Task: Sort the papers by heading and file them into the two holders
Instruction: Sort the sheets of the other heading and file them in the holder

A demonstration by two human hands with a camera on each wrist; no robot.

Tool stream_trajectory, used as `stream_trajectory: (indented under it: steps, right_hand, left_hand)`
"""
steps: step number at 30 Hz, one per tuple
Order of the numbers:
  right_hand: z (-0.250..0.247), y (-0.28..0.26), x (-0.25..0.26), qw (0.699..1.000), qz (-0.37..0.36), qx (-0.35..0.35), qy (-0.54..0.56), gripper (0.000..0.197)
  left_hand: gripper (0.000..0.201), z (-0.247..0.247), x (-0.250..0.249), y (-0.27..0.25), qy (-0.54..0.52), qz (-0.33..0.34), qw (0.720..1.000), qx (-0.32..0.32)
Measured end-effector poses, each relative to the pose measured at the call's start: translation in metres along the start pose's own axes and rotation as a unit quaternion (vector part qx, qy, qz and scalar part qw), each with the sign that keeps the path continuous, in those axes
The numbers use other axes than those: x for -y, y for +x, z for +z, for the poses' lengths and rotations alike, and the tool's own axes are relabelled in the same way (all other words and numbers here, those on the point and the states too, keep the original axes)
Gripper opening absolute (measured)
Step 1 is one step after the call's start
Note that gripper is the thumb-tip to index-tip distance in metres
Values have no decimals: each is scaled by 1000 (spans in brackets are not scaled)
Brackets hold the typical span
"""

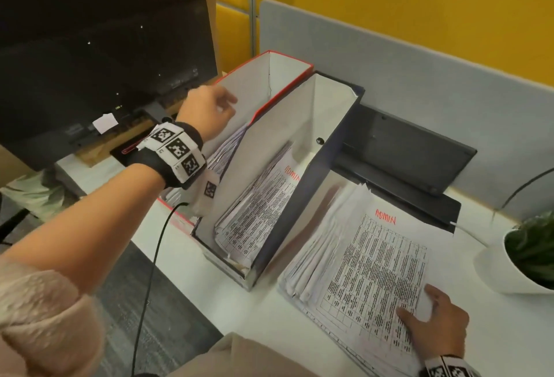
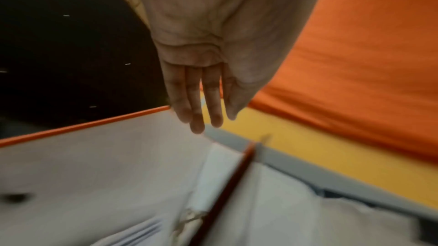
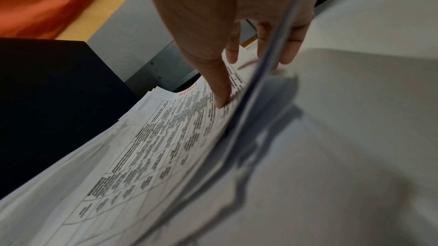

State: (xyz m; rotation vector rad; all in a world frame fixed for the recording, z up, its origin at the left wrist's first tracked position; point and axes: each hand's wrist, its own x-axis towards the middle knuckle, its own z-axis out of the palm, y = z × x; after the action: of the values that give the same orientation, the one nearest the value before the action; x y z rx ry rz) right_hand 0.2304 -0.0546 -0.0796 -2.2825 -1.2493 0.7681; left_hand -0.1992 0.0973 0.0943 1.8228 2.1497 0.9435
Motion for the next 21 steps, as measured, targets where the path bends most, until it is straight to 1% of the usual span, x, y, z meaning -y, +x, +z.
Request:
stream_trajectory:
  steps: [2,4,6,8,10,12,14,15,17,19,21]
  right_hand:
    - [1,-1,0,1000,2,-6,-1,76]
    - [3,-2,1,1000,3,-10,-7,75]
    - [3,-2,0,1000,3,-15,-7,74]
    - [3,-3,1,1000,0,-13,-2,74]
    - [3,-3,0,1000,-4,-9,-4,73]
    - [2,-3,-2,1000,-7,-6,-4,72]
    - [2,-5,-4,1000,-10,-1,-5,72]
    - [2,-5,-5,1000,-11,0,-8,72]
    - [2,-7,-6,1000,-11,6,-15,74]
    - [1,-8,-8,999,-8,12,-30,77]
    - [2,-9,-10,998,-5,20,-53,79]
  left_hand:
    - [18,-2,-35,-8,-63,44,996,-54]
    - [15,3,-74,-24,-134,93,984,-67]
    - [13,15,-110,-46,-207,140,967,-53]
    - [13,37,-136,-71,-256,172,951,-24]
    - [14,69,-152,-95,-277,177,944,36]
    - [13,106,-153,-115,-240,143,954,113]
    - [15,143,-139,-128,-170,83,962,195]
    - [18,159,-129,-132,-126,52,962,236]
    - [24,184,-108,-137,-15,6,953,302]
    - [27,198,-95,-142,59,-8,940,336]
    - [30,206,-90,-145,80,-9,938,338]
